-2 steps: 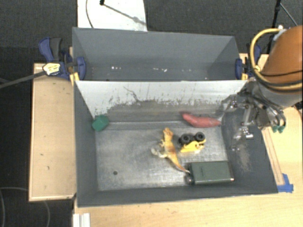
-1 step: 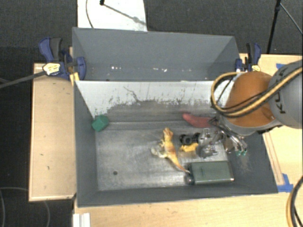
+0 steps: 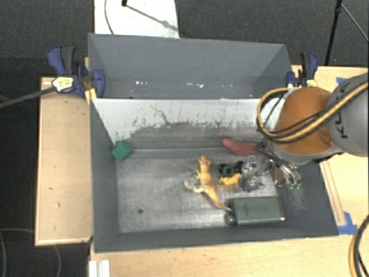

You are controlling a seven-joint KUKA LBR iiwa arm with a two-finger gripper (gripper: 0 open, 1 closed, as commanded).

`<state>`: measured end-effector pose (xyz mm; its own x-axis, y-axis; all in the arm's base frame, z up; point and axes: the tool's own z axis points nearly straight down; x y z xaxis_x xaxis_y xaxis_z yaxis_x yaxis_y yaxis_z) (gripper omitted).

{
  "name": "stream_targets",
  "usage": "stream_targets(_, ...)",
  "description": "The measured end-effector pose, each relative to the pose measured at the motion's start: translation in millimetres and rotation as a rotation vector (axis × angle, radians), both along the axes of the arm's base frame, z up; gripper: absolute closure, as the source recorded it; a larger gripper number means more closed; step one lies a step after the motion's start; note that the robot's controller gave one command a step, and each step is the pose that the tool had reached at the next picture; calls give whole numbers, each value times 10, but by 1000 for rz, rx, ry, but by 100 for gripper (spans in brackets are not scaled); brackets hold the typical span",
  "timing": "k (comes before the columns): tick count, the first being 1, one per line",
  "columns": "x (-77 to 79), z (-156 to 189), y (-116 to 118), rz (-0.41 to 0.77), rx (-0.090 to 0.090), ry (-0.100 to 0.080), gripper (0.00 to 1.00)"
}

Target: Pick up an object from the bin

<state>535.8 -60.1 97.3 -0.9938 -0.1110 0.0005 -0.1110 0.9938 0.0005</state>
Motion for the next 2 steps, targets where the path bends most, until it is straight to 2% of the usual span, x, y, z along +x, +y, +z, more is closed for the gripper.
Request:
stream_targets(1, -8, 22, -13, -216, 0, -33, 0)
stream_targets(2, -9, 22, -12, -215, 0, -33, 0)
